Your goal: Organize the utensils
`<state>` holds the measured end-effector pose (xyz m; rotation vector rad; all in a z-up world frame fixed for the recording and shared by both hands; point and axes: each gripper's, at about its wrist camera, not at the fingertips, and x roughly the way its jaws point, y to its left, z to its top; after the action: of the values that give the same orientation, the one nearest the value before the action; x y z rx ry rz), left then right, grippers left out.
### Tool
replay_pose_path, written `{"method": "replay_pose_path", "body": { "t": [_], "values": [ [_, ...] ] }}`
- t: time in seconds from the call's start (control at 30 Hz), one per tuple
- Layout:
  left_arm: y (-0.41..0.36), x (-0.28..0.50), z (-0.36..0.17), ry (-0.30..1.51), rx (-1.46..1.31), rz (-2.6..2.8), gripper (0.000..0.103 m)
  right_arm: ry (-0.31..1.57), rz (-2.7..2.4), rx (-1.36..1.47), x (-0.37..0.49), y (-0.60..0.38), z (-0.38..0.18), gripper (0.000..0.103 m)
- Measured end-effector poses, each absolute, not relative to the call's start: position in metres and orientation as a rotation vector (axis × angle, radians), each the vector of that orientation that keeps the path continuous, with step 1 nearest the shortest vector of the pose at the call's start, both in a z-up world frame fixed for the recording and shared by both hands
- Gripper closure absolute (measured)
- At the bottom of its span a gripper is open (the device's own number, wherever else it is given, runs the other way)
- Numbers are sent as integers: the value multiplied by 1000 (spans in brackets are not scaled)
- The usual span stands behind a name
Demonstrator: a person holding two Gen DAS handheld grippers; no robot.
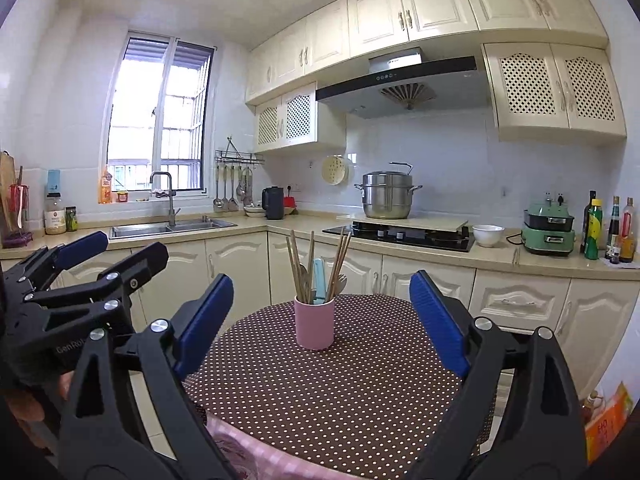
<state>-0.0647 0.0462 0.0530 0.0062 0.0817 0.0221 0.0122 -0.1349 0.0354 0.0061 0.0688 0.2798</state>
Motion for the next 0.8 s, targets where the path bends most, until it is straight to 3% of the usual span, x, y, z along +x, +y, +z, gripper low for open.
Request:
{"method": "replay_pose_path", "body": {
  "t": [0.8],
  "values": [
    [53,-61,41,57,-1,12,15,93,304,4,20,-130,27,14]
  ]
}}
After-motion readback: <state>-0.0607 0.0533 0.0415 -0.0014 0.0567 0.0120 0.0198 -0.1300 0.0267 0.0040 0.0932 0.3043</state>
